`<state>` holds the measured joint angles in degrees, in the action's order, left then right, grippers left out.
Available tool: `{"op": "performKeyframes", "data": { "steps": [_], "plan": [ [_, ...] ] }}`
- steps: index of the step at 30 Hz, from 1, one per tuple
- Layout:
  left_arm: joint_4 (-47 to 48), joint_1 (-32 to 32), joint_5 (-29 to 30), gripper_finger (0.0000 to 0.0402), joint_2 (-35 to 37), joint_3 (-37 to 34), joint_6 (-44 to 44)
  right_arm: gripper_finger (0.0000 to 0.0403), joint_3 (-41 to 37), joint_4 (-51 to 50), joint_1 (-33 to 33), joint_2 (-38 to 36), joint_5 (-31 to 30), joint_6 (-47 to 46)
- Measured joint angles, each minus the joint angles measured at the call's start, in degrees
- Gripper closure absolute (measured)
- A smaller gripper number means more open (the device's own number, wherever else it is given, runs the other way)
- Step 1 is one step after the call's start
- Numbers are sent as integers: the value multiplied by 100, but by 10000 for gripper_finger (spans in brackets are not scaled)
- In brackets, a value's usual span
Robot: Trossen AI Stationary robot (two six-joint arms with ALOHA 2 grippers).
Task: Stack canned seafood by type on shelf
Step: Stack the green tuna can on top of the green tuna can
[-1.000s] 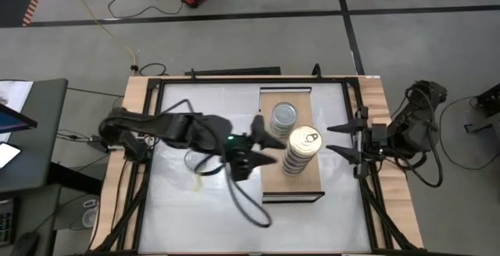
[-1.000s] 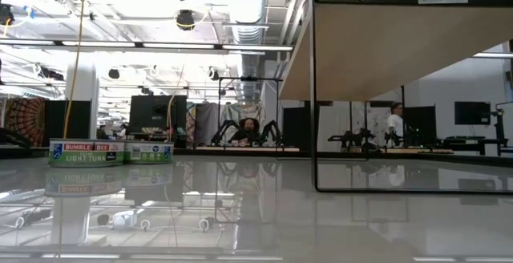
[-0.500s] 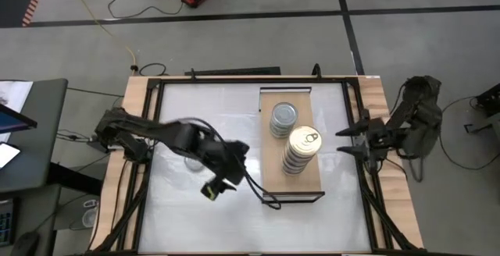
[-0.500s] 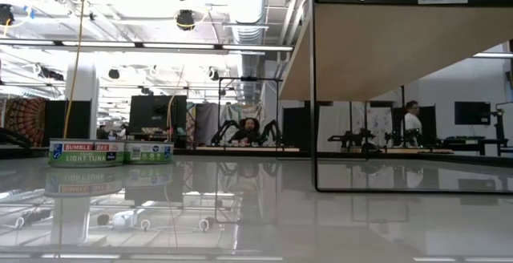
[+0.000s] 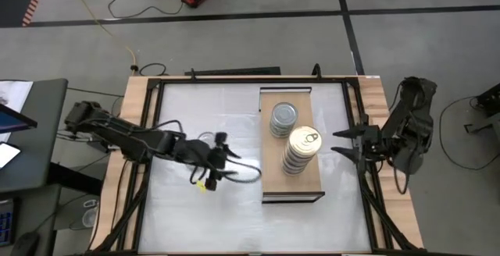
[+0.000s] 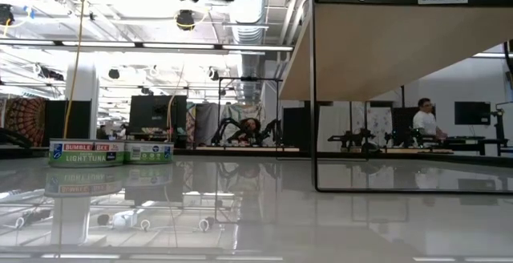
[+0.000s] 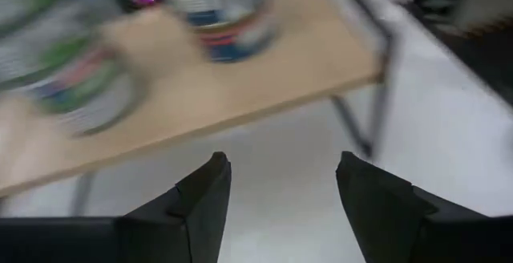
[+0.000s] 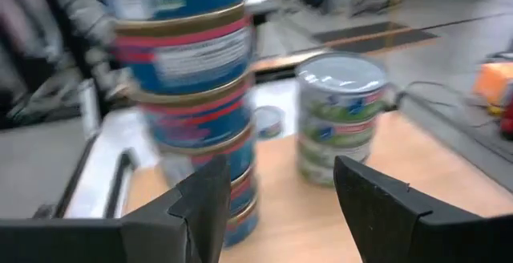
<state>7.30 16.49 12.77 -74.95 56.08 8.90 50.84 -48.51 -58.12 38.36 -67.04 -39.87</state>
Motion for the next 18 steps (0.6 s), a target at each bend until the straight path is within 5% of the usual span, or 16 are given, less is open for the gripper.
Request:
{"op": "performKeyframes", "data": {
  "steps": [7, 18],
  "plan": [
    [-1855, -2, 1771, 189, 619, -1283, -7, 157, -305, 156, 12, 93, -905, -450],
    [-1938, 78, 2073, 190, 643, -1625, 134, 157, -708, -83, 22, 223, -1032, -739]
  ]
}}
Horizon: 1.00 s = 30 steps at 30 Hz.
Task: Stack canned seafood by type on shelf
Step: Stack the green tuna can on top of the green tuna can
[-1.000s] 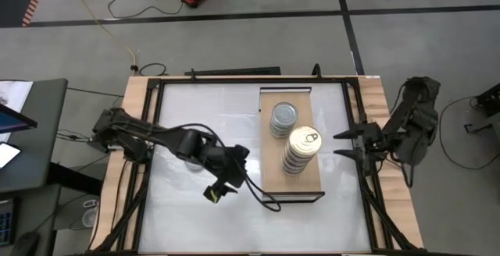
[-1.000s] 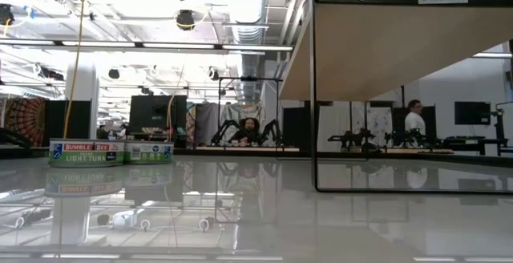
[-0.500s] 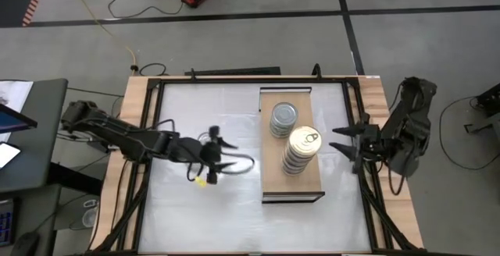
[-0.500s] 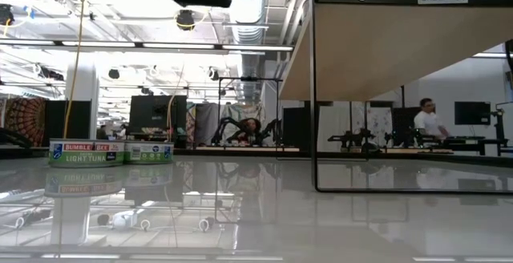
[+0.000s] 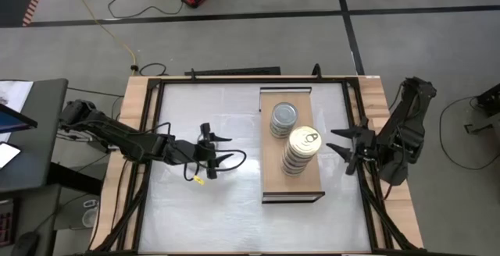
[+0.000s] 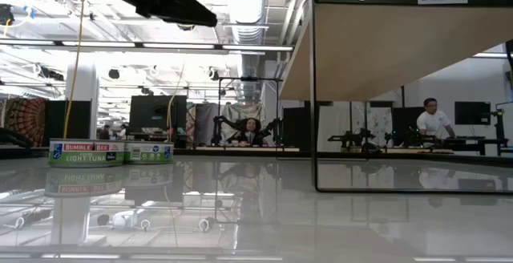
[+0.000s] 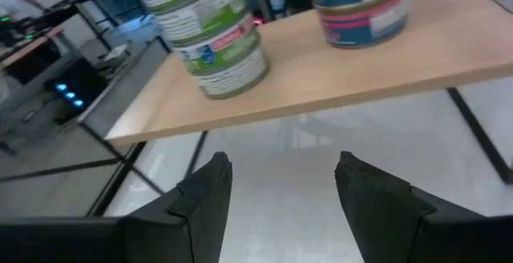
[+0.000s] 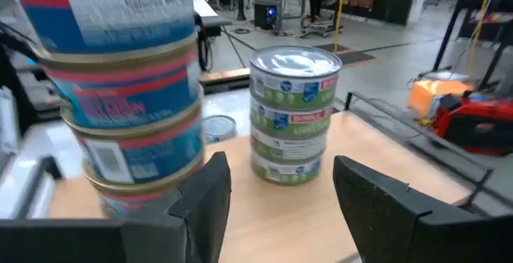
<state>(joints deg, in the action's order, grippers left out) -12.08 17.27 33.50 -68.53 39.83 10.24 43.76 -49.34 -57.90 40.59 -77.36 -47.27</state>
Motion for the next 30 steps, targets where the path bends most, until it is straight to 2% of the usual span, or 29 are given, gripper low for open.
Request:
{"op": "performKeyframes", "data": {
  "steps": [6, 11, 16, 21, 30],
  "plan": [
    [-287, 3, 121, 190, -6, -467, -88, 157, -165, -334, 162, -17, -9, 11],
    [-1516, -197, 544, 190, -5, -1274, 107, 157, -272, -949, 351, -56, 9, -97],
    [-2742, -611, 309, 190, -5, -1883, 440, 159, -211, -1330, 493, -386, 19, -73],
    [-2858, -1008, 297, 190, -3, -1900, 643, 169, 106, -1113, 517, -831, -61, 389],
    [-2839, -1061, 307, 190, -3, -1872, 9, 177, 333, -1022, 516, -1221, 96, 427]
  ]
}}
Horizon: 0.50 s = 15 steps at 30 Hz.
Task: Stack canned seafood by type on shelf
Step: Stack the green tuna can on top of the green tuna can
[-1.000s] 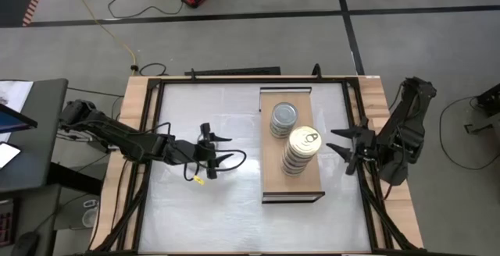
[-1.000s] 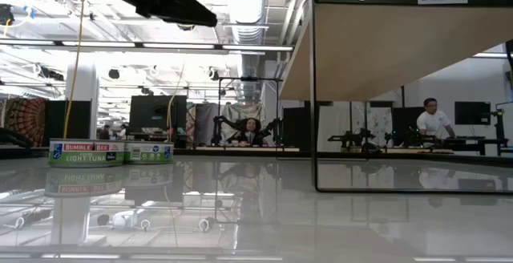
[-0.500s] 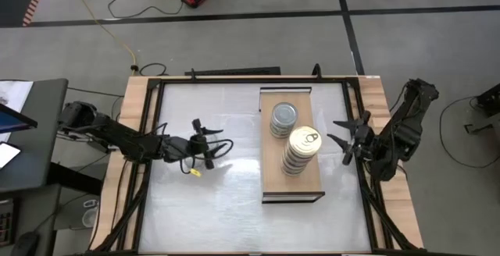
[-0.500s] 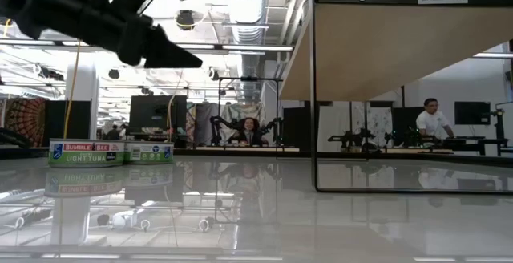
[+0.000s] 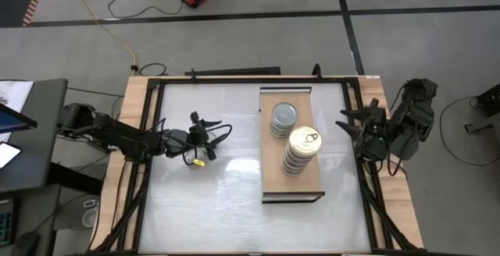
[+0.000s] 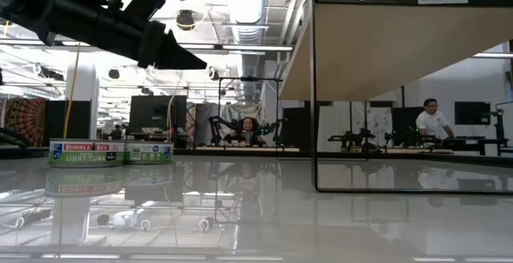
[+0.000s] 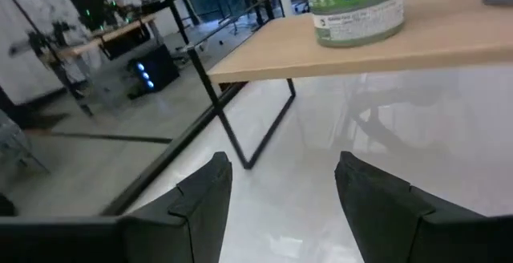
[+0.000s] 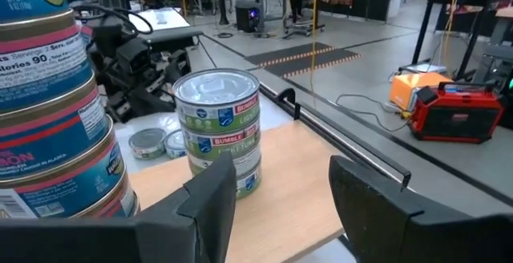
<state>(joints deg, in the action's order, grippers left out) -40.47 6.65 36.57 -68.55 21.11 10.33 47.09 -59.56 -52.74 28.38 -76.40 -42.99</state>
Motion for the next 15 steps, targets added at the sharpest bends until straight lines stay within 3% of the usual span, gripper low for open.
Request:
{"op": "performKeyframes", "data": {
  "steps": [4, 10, 15],
  "plan": [
    [661, 268, 107, 190, 173, 274, -737, 177, 0, 1, -1, 4, 2, 11],
    [3659, 1224, 950, 200, 326, 1189, -1390, 177, 0, 10, -1, 9, 13, -1],
    [5425, 1855, 1109, 216, 25, 1747, -2418, 177, 0, 10, -1, 9, 192, -6]
  ]
}}
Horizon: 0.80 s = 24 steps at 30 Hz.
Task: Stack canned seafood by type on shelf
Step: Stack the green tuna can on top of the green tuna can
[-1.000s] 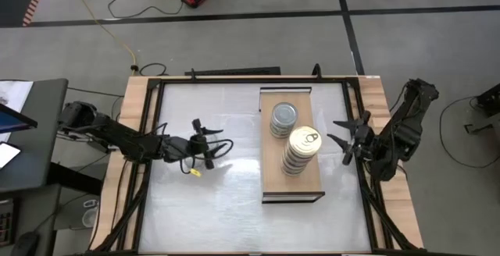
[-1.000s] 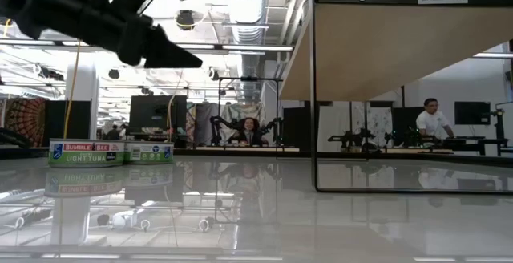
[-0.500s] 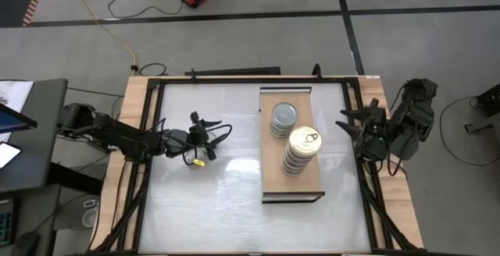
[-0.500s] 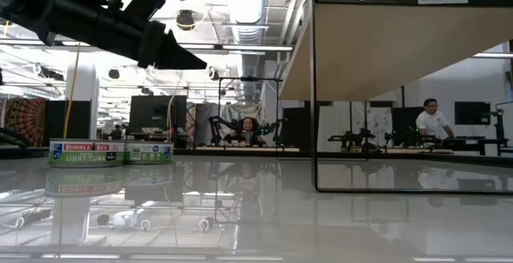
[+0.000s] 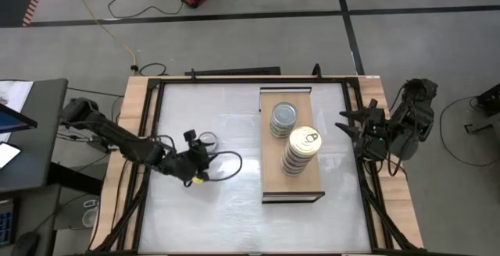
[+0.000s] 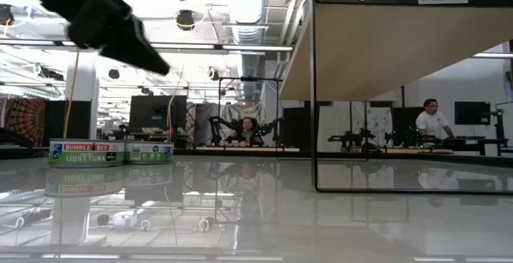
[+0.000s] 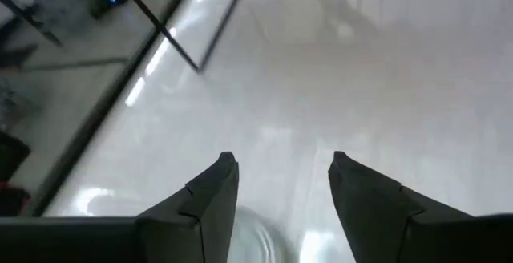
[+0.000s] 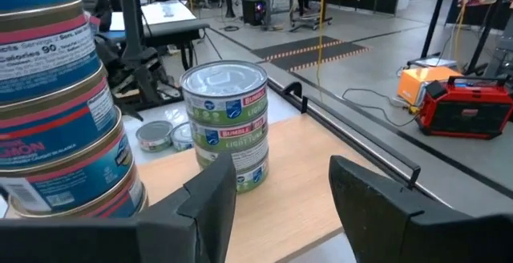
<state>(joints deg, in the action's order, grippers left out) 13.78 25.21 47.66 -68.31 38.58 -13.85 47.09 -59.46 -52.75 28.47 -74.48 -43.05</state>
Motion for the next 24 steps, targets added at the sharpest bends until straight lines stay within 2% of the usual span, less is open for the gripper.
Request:
{"op": "performKeyframes", "data": {
  "steps": [3, 9, 14, 19, 24],
  "plan": [
    [740, 263, -144, 219, -242, 259, -667, 177, 0, 0, 0, 0, 20, -24],
    [2339, 749, -1133, 220, -828, 1103, -1614, 177, 0, 8, 0, 0, 15, -43],
    [3718, 1092, -1260, 220, -1522, 1796, -2289, 177, 0, 13, 0, -1, -117, -43],
    [3956, 1271, -1576, 220, -2121, 1808, -2613, 177, 0, 100, 0, -2, -255, -29],
    [4080, 1382, -1573, 221, -2675, 1749, -2834, 177, 0, 129, 0, -2, -260, -10]
  ]
}}
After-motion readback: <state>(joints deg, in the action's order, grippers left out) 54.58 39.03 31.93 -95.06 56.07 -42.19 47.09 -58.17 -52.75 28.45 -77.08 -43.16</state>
